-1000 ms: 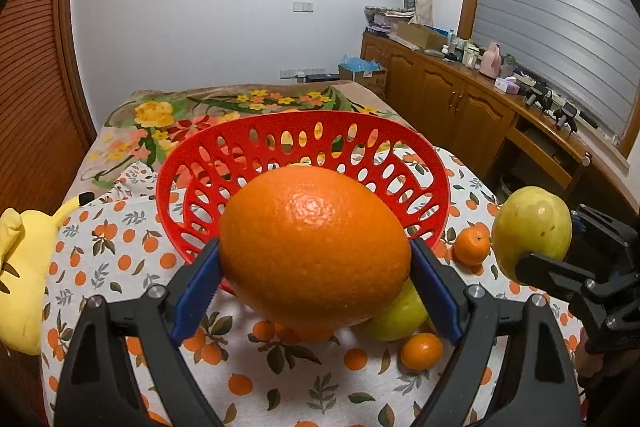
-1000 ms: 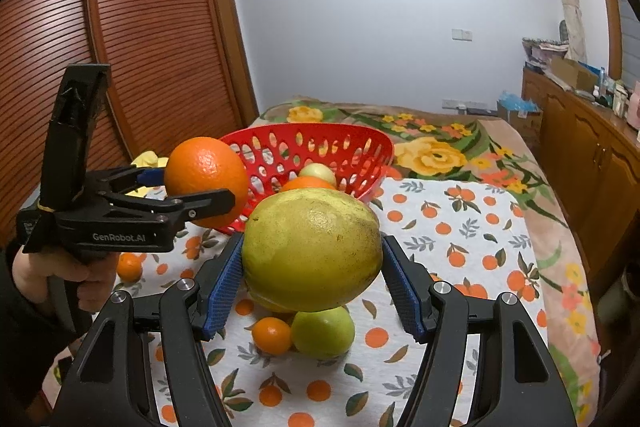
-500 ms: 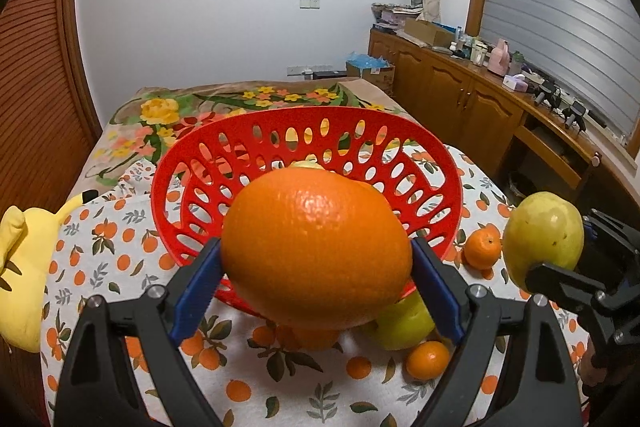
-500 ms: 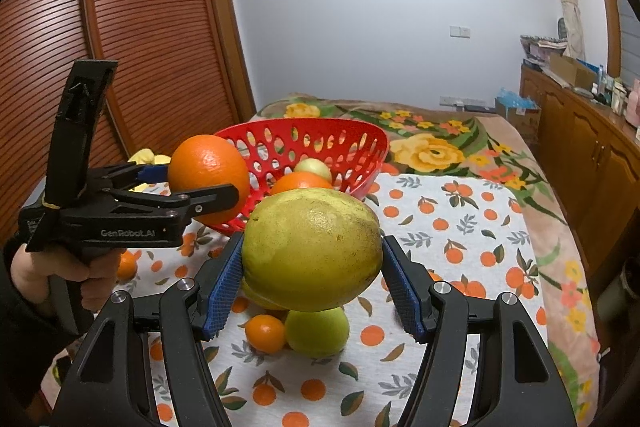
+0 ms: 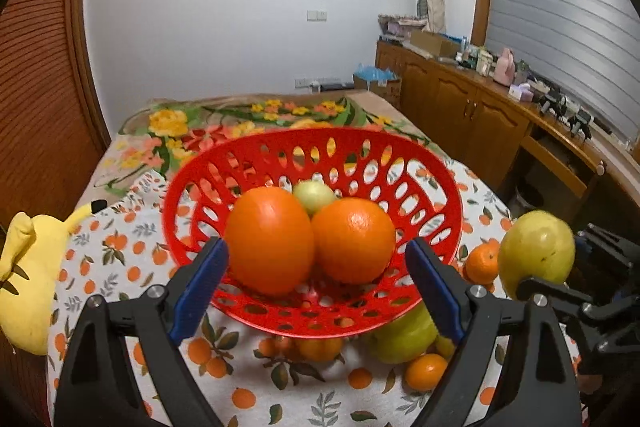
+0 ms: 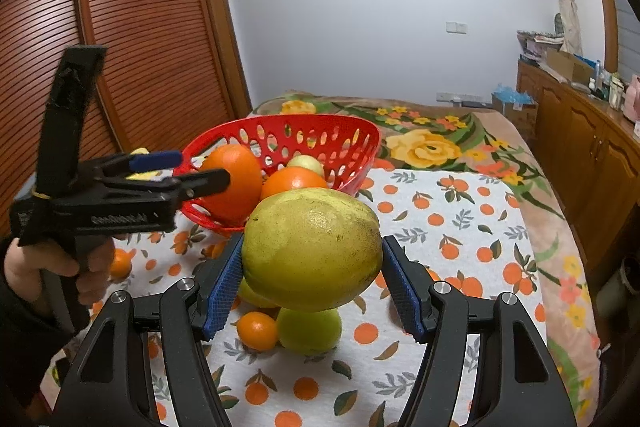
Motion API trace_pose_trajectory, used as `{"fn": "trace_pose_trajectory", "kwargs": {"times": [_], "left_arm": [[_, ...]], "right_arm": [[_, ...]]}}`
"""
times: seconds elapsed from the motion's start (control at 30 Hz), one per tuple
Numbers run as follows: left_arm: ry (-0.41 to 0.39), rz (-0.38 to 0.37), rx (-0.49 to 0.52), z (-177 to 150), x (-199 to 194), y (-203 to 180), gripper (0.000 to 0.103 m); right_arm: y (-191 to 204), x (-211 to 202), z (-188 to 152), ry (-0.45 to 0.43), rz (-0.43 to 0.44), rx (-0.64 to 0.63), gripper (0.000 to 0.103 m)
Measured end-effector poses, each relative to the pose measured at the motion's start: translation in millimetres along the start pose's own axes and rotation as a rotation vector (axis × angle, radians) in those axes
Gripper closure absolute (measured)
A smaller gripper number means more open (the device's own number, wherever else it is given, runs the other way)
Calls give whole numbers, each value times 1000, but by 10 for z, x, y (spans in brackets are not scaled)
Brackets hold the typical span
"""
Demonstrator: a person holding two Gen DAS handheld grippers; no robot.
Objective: Organize fruits
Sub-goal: 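Carry the yellow pomelo over the red basket with the right gripper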
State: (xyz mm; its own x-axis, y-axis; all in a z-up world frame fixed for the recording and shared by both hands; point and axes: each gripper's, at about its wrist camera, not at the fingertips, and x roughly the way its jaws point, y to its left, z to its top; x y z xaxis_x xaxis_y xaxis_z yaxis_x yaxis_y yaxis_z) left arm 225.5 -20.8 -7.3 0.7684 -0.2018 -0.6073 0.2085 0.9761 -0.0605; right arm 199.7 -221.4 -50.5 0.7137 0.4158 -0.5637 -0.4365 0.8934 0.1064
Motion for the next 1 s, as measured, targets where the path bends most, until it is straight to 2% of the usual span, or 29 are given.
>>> {"fn": "trace_pose_trajectory", "kwargs": {"times": [0.17,0.47,0.63,1.0], "left_arm": [[-46,20,-24,12,-167,126,13],[-76,51,-42,-46,-311,427,13],[-76,63,-49,-108,-351,585,13],[-63,89,-61,-219,-323,799,12]], "right_arm": [[31,60,102,2,-8,-22,34],[109,375,452,6,-6,-70,34],[221,638,566,32,11,-103,34],[245,1196,678,118,-24,-135,34]]}}
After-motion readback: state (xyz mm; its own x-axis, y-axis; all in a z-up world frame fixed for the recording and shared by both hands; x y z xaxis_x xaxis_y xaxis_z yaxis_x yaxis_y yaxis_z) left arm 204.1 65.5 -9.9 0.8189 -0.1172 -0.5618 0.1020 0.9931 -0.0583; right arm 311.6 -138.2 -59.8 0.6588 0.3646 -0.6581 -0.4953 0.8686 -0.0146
